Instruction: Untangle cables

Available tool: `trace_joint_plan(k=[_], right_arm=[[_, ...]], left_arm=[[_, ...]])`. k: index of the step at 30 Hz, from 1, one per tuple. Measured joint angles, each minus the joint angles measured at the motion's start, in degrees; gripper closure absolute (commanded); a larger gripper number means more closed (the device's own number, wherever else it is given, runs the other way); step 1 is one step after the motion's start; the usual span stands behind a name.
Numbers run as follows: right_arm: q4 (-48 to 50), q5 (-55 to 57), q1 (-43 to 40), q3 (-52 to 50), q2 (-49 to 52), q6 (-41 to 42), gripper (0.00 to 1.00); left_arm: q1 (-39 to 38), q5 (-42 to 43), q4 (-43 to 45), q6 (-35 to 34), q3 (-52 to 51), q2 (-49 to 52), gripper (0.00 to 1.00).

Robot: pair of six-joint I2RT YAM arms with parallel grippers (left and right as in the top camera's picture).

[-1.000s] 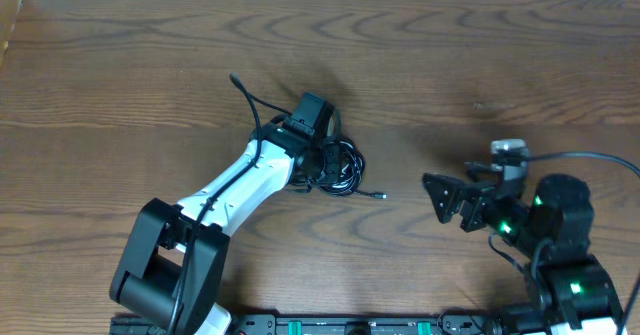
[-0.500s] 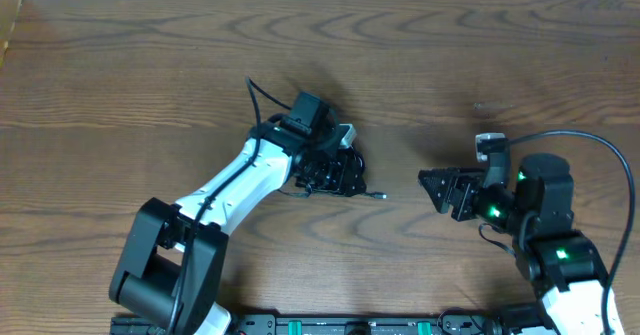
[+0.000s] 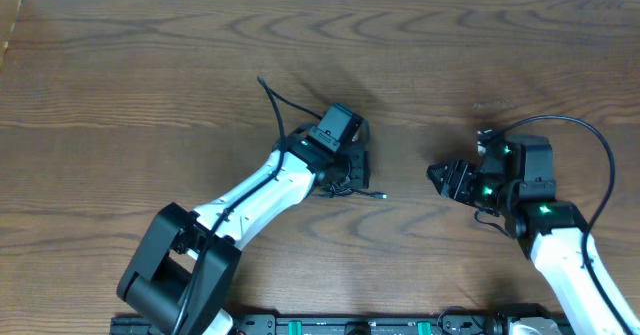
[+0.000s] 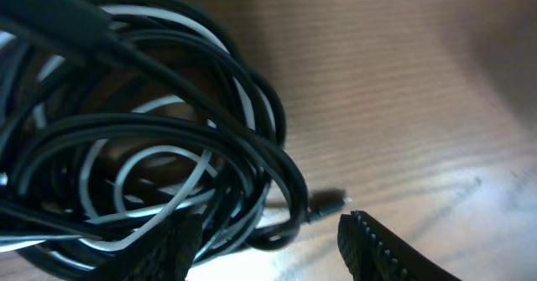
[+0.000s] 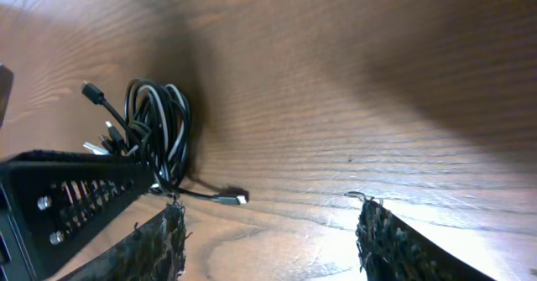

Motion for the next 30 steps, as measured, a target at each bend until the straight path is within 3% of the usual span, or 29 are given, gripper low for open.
trace_joint_plan(k=[6, 7, 9, 12, 20, 30], right_arm=[[0.59, -4.13, -0.07, 0.00, 4.44, 0.92, 0.36], [0.61, -4.66, -0.07, 0.00, 4.66, 0.96, 0.36], [0.61, -5.35, -0.07, 0.00, 4.76, 1.09, 0.35], [0.63, -6.01, -0.07, 0.00, 4.76, 1.20, 0.33], [0.61, -7.28, -0.07, 0.00, 4.76, 1.40, 0.33], [0.63, -8.44, -0.07, 0.00, 4.76, 1.55, 0.33]], left_arm=[[-2.89, -5.46, 0.02, -1.75, 0.00, 0.02, 0.43], [-3.21, -6.14, 0.04, -2.08, 0.00, 0.07, 0.51], [-3.76, -7.45, 0.11, -2.80, 0.00, 0.50, 0.80], [-3.89, -8.41, 0.42, -3.23, 0.00, 1.31, 0.92], [-2.78, -7.67, -3.06, -3.21, 0.44, 0.31, 0.92], [4.85, 8.85, -3.26, -3.21, 0.46, -11.52, 0.92]])
